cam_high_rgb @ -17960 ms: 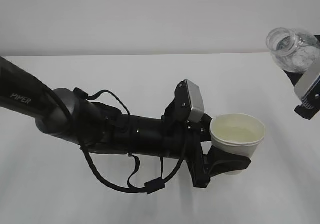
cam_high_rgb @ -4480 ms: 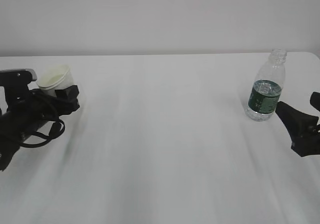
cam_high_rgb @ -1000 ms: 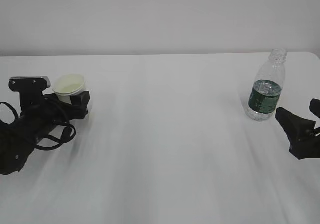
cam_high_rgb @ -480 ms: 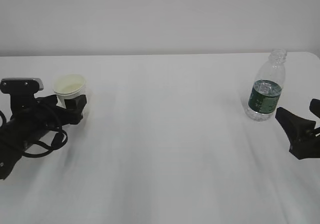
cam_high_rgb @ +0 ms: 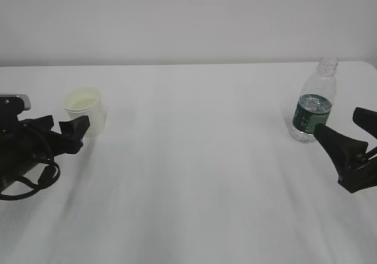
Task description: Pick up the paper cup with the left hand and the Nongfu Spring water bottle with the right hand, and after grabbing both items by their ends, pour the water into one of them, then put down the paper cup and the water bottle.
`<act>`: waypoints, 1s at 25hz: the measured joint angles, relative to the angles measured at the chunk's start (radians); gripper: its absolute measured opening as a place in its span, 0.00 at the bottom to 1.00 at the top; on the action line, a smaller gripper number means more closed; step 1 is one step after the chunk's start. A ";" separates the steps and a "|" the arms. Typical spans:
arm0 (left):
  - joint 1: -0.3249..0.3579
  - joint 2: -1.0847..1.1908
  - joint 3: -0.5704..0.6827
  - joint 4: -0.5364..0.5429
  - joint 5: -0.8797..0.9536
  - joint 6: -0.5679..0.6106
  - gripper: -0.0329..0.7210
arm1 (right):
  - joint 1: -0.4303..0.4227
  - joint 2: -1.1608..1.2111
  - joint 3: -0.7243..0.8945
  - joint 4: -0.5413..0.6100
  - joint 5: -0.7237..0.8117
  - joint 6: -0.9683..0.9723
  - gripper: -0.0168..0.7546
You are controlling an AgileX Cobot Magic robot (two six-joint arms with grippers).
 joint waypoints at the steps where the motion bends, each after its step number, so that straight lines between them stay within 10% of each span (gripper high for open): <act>1: 0.000 -0.018 0.005 0.002 0.000 0.000 0.85 | 0.000 -0.014 0.000 -0.002 0.000 0.000 0.79; 25: 0.000 -0.478 0.020 0.114 0.050 0.000 0.78 | 0.000 -0.196 -0.203 0.056 0.191 0.024 0.70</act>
